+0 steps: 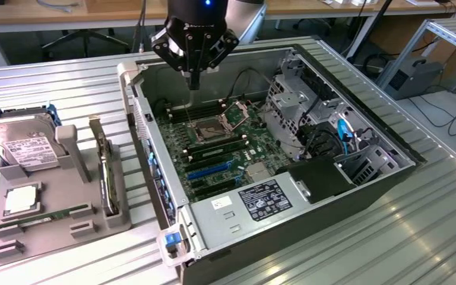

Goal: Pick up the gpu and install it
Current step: 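Reach for the gpu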

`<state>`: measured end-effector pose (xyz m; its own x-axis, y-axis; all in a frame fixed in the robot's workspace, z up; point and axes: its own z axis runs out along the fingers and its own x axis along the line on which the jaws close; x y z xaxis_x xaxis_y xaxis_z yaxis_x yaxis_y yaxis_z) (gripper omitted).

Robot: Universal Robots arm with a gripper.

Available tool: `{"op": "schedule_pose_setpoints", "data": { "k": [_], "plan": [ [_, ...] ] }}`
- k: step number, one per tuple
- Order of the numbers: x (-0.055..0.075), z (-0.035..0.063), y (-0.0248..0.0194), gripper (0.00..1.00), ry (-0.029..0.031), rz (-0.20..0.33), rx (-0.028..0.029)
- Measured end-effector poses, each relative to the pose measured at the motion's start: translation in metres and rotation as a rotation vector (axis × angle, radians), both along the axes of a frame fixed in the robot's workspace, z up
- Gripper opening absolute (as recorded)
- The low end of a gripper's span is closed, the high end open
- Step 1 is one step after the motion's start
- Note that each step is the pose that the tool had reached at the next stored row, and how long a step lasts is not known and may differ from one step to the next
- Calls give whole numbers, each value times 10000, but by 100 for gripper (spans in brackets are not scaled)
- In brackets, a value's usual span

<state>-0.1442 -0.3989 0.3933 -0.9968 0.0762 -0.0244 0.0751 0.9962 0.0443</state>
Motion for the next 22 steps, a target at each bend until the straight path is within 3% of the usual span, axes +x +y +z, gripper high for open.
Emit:
{"op": "schedule_pose_setpoints", "data": {
  "k": [22],
  "plan": [
    [-150,0,0,11,0,0,-7]
  ]
}}
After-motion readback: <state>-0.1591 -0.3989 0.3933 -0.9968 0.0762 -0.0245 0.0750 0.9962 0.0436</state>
